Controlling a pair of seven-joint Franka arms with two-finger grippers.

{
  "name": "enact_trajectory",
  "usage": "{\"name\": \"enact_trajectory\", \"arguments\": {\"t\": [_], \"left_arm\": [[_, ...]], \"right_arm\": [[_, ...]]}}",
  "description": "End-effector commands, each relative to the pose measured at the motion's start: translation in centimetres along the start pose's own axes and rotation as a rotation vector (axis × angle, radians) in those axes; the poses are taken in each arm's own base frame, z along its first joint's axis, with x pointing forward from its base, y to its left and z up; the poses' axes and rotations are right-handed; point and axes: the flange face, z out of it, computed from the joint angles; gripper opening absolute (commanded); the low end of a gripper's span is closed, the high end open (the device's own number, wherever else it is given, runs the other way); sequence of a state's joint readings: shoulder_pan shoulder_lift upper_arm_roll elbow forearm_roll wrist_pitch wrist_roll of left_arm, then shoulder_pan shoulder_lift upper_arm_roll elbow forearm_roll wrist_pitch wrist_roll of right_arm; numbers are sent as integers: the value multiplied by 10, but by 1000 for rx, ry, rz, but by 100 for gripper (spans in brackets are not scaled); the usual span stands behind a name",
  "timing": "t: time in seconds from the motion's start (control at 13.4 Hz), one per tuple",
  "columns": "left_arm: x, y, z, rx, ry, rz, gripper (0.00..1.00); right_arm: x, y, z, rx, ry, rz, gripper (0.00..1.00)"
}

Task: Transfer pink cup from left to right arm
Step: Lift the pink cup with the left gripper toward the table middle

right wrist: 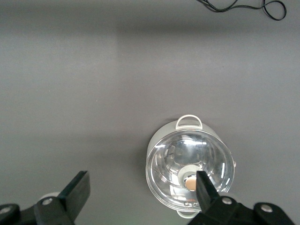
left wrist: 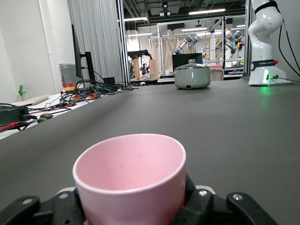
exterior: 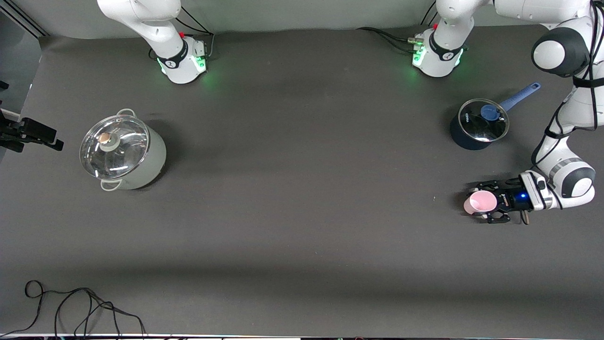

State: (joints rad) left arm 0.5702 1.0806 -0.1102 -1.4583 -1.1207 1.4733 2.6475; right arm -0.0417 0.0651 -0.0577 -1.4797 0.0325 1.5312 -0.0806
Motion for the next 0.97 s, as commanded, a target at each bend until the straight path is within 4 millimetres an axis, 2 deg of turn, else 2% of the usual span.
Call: {"name": "enact_trajectory", "arguments": {"t": [0.0, 0.15, 0.3, 0.45, 0.59, 0.67, 0.89], "left_arm": [[1, -2, 20, -43, 25, 125, 0], [9, -10, 53, -85, 58, 146, 0], [22, -25, 103, -89, 115, 163, 0], [33, -40, 166, -107, 127, 163, 0], [45, -49, 238, -78, 155, 168, 0], [50, -49, 281, -62, 164, 160, 0], [67, -47, 384, 55, 150, 113, 0]], "right_arm": [[0, 1, -1, 11, 4, -13, 100], [0, 1, -1, 11, 4, -15, 100], [0, 1, -1, 11, 4, -15, 100], [0, 1, -1, 11, 4, -13, 100], [0, 0, -2, 11, 5, 9, 100], [0, 3, -2, 11, 5, 26, 100], [-5, 10, -8, 12, 11, 248, 100]]}}
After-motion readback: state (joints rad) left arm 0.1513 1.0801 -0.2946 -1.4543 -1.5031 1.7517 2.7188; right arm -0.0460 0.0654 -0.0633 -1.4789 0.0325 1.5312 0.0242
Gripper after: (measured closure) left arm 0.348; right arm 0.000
